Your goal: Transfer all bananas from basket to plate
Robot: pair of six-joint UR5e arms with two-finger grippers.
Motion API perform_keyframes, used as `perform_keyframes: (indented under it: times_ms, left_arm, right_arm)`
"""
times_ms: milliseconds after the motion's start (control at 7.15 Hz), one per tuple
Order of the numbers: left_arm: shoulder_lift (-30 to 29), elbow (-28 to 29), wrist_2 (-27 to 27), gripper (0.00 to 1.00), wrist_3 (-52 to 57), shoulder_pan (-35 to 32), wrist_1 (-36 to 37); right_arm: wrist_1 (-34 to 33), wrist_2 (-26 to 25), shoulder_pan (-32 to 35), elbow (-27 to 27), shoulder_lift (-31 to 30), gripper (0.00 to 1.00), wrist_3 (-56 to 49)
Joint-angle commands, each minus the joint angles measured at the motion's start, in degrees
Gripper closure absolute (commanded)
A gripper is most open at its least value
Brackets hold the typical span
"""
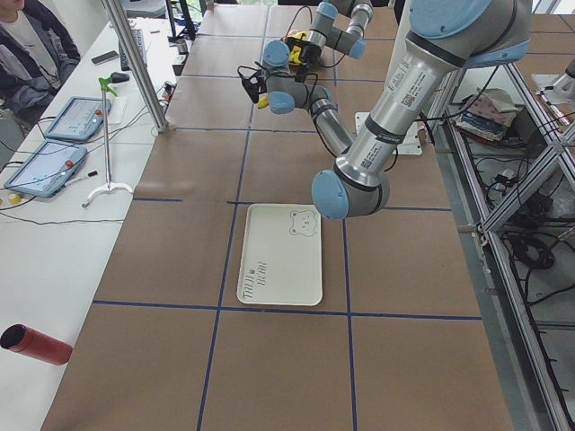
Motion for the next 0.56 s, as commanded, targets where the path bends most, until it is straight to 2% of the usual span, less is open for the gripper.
perform_keyframes:
  times_ms: [0, 140, 280, 419]
  left_arm:
    - [0.11, 0.04, 0.01, 0.96, 0.55, -0.04, -0.74]
    - [0.28, -0.05, 0.01, 1.00, 0.82, -0.21, -0.82]
    - [0.37, -0.14, 0.01, 1.00, 0.91, -0.56, -0.91]
    - [0.46, -0.31, 0.01, 1.00, 0.91, -0.74, -0.91]
  right_arm:
    - [-0.06, 0.00, -0.03, -0.08, -0.08, 0.96, -0.27]
    - [-0.06, 0.00, -0.03, -0.08, 0.00, 0.81, -0.10]
    - [-0.23, -0.09, -0.03, -0.08, 0.00, 0.01, 0.25]
    - [-0.32, -0.09, 0.06, 0.01, 0.00, 0.00, 0.35]
